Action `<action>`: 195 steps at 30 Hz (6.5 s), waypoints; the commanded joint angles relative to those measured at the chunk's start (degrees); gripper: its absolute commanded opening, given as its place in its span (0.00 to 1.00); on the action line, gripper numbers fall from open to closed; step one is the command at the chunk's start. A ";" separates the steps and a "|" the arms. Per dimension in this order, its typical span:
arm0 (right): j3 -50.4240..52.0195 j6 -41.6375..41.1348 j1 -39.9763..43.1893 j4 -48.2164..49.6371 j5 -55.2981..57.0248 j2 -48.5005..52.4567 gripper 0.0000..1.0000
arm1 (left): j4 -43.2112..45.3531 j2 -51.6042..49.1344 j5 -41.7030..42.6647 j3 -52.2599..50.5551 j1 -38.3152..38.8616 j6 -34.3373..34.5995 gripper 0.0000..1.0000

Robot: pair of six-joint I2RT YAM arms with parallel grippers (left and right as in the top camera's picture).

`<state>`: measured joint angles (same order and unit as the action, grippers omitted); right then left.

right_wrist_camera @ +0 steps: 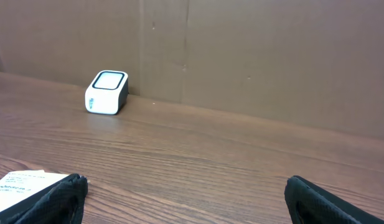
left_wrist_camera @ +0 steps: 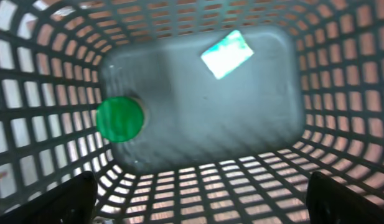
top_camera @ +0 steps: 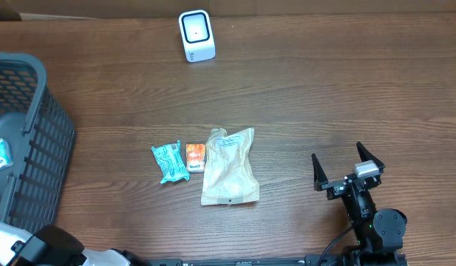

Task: Scan the item barcode
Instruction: 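Move the left gripper back into the basket over the blue packet, then grasp the small blue-green packet in the basket with the left gripper, then carry the blue packet out and drop it beside the orange box, then move the left gripper back into the basket toward the green-capped bottle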

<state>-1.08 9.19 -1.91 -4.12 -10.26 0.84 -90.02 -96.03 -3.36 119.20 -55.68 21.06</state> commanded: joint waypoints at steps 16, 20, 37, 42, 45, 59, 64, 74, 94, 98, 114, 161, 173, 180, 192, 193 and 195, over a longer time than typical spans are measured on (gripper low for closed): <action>0.61 -0.37 0.07 0.20 0.07 -0.68 1.00 | 20.59 -0.42 -3.93 -27.32 -3.50 -9.97 0.84; 0.61 -0.37 0.07 0.20 0.09 -0.68 1.00 | 28.50 -0.94 1.62 -30.99 -3.19 -17.03 0.77; 0.61 -0.37 0.07 0.20 0.07 -0.68 1.00 | 47.23 -15.52 -6.86 -32.46 6.84 -22.40 0.64; 0.61 -0.37 0.07 0.20 0.07 -0.68 1.00 | 51.47 -19.52 -7.61 -32.46 6.95 -21.90 0.69; 0.61 -0.37 0.07 0.20 0.07 -0.68 1.00 | 53.70 -21.38 -7.58 -32.46 6.95 -21.92 0.70; 0.61 -0.37 0.07 0.20 0.07 -0.68 1.00 | 50.80 -25.33 -7.56 -30.91 7.67 -21.88 0.04; 0.61 -0.37 0.07 0.20 0.09 -0.68 1.00 | 42.32 -23.67 -7.34 -25.03 8.96 -19.65 0.04; 0.61 -0.37 0.07 0.20 0.07 -0.68 1.00 | 27.36 -13.55 -1.79 -5.73 16.81 -11.91 0.04; 0.61 -0.37 0.07 0.20 0.07 -0.68 1.00 | 12.22 4.42 2.80 -5.44 60.98 -9.18 0.04; 0.61 -0.37 0.07 0.20 0.09 -0.68 1.00 | 15.06 3.80 2.80 -13.05 66.69 -6.95 0.04; 0.61 -0.37 0.07 0.20 0.09 -0.68 1.00 | 36.89 -0.79 5.55 -43.93 74.16 -4.09 0.04; 0.61 -0.37 0.07 0.20 0.07 -0.68 1.00 | 15.72 16.31 8.72 -17.00 69.81 -1.95 0.95; 0.61 -0.37 0.07 0.20 0.09 -0.68 1.00 | 8.35 25.22 2.73 -15.87 47.60 -2.91 0.94; 0.61 -0.37 0.07 0.20 0.07 -0.68 1.00 | 7.34 23.80 1.49 -15.91 37.22 -3.30 0.94; 0.61 -0.37 0.07 0.20 0.09 -0.68 1.00 | 8.98 23.71 1.95 -15.91 18.80 -4.74 0.95; 0.61 -0.37 0.07 0.20 0.09 -0.68 1.00 | 9.01 23.69 2.19 -15.91 17.99 -4.55 0.95; 0.61 -0.37 0.07 0.20 0.07 -0.68 1.00 | 9.27 23.47 2.86 -15.91 17.16 -4.55 0.94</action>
<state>-1.08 9.19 -1.91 -4.10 -10.26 0.84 -81.17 -72.29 -1.10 102.39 -37.04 17.80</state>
